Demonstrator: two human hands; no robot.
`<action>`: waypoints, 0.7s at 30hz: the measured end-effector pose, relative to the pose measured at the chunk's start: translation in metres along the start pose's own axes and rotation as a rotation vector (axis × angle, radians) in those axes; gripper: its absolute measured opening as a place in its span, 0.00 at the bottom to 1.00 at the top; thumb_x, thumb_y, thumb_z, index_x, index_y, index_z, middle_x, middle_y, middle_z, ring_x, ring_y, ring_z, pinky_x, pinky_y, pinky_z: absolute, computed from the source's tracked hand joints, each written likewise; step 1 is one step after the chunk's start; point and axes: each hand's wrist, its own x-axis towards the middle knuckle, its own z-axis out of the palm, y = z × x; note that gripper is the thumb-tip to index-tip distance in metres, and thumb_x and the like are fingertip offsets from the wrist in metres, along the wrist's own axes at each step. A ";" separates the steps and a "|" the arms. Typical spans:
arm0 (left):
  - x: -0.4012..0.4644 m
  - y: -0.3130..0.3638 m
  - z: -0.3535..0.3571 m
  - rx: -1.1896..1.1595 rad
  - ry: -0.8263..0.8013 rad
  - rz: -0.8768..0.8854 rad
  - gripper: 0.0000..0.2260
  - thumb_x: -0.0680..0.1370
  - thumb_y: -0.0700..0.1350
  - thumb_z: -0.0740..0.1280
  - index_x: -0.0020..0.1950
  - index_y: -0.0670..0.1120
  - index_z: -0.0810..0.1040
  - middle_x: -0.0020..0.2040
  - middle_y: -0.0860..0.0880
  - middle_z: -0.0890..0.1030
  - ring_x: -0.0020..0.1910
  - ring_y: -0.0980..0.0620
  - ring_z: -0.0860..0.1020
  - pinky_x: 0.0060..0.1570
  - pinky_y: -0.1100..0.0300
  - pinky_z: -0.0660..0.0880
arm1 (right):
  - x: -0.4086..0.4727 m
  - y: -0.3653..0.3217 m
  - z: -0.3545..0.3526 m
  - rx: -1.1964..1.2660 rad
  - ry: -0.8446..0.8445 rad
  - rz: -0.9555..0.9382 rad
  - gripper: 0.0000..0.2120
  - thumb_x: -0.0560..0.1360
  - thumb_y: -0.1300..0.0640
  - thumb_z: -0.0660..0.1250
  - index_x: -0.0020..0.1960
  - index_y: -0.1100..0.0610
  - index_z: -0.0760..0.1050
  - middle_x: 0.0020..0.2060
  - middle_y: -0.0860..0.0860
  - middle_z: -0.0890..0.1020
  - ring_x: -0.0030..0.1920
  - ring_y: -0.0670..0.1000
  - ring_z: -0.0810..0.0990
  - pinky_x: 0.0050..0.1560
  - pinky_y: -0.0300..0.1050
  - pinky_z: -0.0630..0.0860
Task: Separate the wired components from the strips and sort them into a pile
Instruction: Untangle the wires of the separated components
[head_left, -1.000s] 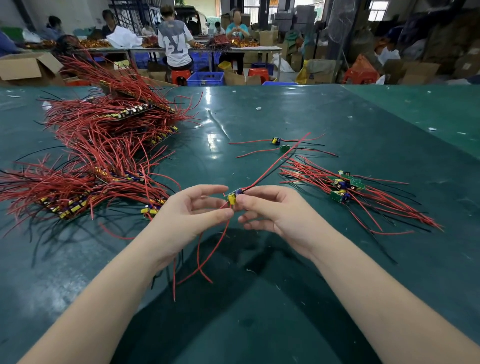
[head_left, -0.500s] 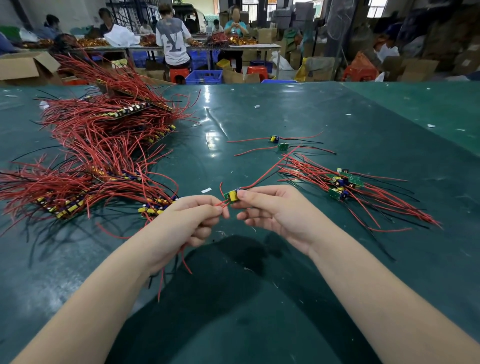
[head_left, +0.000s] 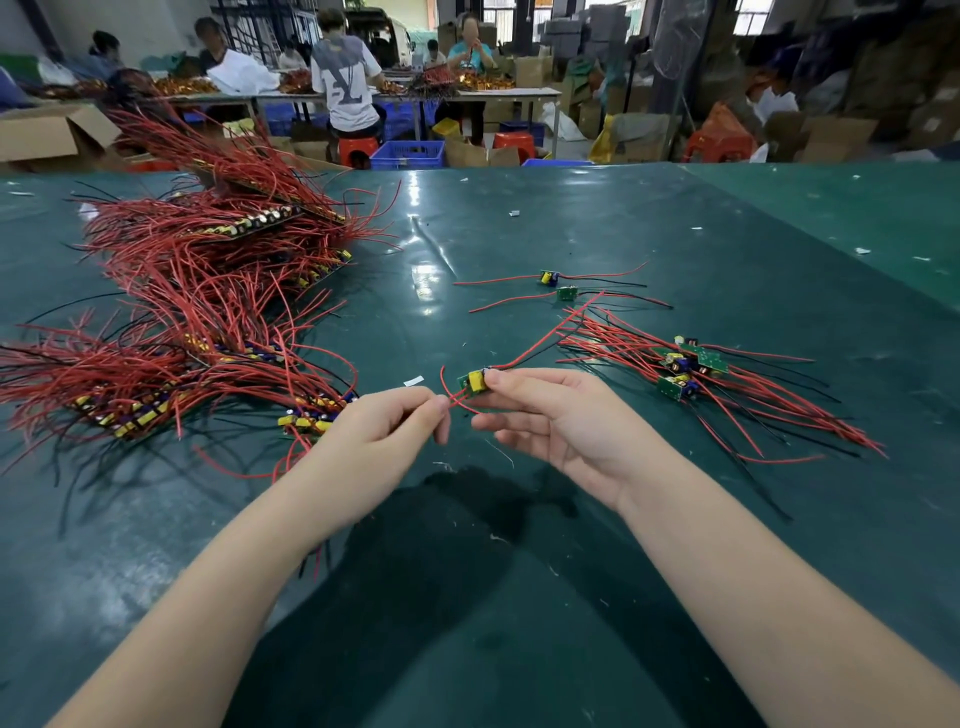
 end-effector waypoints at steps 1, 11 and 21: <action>0.000 0.000 0.000 -0.007 -0.011 -0.002 0.17 0.82 0.47 0.59 0.33 0.50 0.74 0.25 0.51 0.61 0.24 0.54 0.59 0.24 0.63 0.57 | 0.000 0.000 -0.001 -0.002 0.007 0.001 0.05 0.75 0.58 0.69 0.45 0.58 0.83 0.43 0.55 0.86 0.39 0.49 0.85 0.35 0.36 0.78; 0.001 0.001 0.003 -0.310 -0.126 -0.149 0.16 0.83 0.46 0.56 0.40 0.48 0.80 0.26 0.56 0.62 0.24 0.58 0.58 0.23 0.69 0.57 | 0.002 -0.006 -0.009 -0.199 0.114 -0.134 0.04 0.75 0.60 0.70 0.44 0.57 0.83 0.39 0.51 0.86 0.35 0.48 0.84 0.33 0.35 0.77; -0.002 0.006 -0.005 -0.159 -0.044 -0.112 0.15 0.82 0.48 0.60 0.41 0.48 0.84 0.29 0.46 0.59 0.30 0.47 0.59 0.32 0.55 0.58 | 0.006 -0.009 -0.020 -0.137 0.210 -0.144 0.04 0.75 0.60 0.70 0.43 0.58 0.82 0.36 0.51 0.86 0.33 0.48 0.84 0.31 0.35 0.77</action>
